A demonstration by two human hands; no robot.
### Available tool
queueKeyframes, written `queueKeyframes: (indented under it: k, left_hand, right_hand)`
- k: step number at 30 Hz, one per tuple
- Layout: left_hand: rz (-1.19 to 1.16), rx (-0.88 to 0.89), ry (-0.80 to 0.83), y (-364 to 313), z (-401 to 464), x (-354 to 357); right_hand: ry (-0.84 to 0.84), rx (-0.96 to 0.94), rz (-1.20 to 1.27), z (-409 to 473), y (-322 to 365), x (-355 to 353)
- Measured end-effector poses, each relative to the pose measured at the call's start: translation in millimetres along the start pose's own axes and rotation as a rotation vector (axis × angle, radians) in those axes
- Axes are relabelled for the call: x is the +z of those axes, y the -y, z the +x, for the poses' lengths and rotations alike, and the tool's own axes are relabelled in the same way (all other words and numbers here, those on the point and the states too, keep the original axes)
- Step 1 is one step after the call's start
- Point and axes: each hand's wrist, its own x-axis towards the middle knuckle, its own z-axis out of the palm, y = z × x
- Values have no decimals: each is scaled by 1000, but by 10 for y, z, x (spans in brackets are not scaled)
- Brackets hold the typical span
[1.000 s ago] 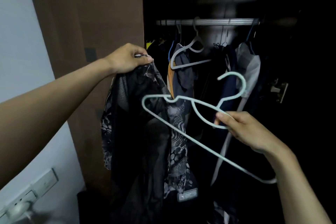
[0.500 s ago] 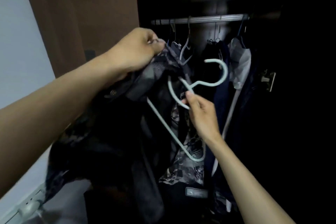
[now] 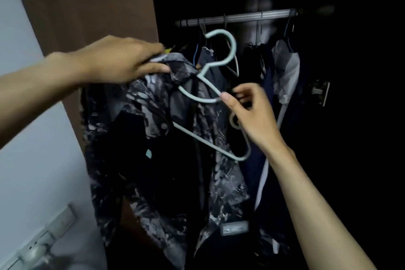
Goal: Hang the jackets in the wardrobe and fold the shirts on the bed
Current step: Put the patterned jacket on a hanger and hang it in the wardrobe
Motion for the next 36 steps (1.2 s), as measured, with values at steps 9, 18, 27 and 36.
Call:
queueKeyframes:
  k: [9,18,27,36]
  left_hand:
    - [-108,-137,-10,316,-165,-39]
    - [-231,-214,15,539,-407,-211]
    - [-243,-326,36,803,-992,106]
    - [-225,-438,156,-94,-642,889]
  right_hand:
    - [179,203,-281,-1551,-621,759]
    - [311,297,-89,-658,-1031,957]
    - [531,243,3,458,-410,153]
    - [655,-82,-595,479,797,505]
